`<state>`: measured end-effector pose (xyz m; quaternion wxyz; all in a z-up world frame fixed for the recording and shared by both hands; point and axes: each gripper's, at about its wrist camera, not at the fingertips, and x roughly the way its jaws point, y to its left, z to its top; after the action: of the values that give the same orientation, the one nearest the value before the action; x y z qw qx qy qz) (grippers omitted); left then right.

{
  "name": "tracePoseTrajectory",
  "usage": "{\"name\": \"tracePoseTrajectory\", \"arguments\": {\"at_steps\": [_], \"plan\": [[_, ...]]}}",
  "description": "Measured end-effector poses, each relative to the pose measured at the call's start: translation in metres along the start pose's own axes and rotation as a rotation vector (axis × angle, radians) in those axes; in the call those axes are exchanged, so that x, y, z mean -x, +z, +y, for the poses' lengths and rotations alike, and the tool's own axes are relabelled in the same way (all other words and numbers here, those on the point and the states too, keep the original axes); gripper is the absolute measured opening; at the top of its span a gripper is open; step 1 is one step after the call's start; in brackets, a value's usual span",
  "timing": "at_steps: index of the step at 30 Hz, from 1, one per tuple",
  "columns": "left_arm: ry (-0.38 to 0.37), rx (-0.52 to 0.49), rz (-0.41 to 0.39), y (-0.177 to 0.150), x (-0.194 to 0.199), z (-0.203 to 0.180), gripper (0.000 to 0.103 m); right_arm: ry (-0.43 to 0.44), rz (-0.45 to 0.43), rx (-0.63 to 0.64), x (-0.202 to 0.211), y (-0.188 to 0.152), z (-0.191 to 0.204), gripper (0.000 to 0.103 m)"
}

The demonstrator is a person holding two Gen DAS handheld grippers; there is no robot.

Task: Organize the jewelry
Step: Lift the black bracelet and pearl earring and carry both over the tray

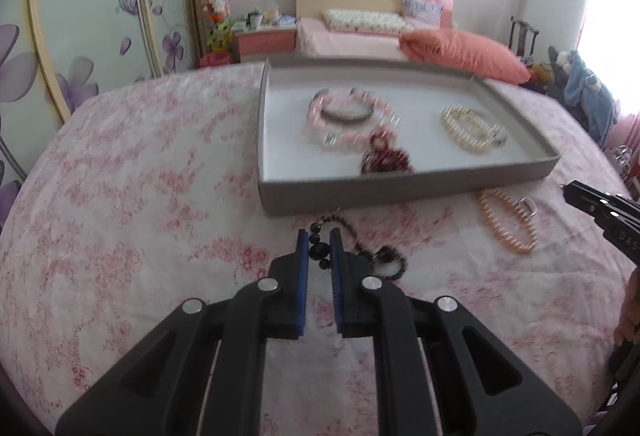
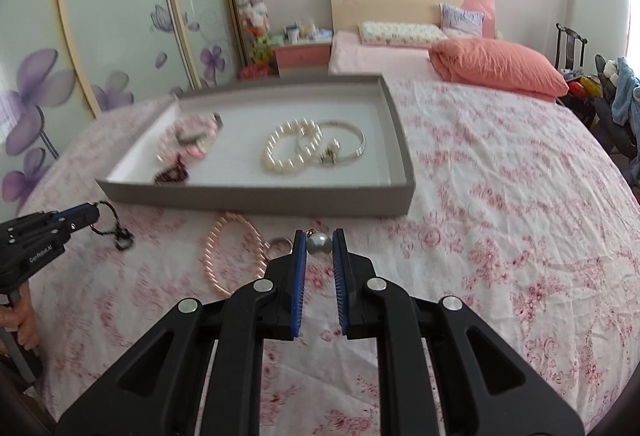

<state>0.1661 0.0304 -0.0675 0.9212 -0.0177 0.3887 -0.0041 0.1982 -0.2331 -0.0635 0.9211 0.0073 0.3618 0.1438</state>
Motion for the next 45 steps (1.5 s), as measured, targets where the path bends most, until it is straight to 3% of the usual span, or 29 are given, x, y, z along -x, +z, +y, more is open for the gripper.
{"name": "tracePoseTrajectory", "arguments": {"at_steps": [9,23,32,45], "plan": [[-0.069,-0.024,-0.117,0.010,0.035,-0.016,0.011,0.036,-0.137,0.003,0.031,0.015,0.014,0.014],[-0.064,-0.025,-0.276,0.035,0.071,-0.031,0.011,0.035,-0.349,0.080,0.067,0.036,0.043,0.014],[-0.044,-0.046,-0.339,0.051,0.077,-0.038,0.011,0.023,-0.404,0.064,0.069,0.048,0.040,0.014],[-0.024,-0.054,-0.367,0.070,0.068,-0.043,0.011,0.026,-0.452,0.055,0.064,0.069,0.039,0.014]]}}
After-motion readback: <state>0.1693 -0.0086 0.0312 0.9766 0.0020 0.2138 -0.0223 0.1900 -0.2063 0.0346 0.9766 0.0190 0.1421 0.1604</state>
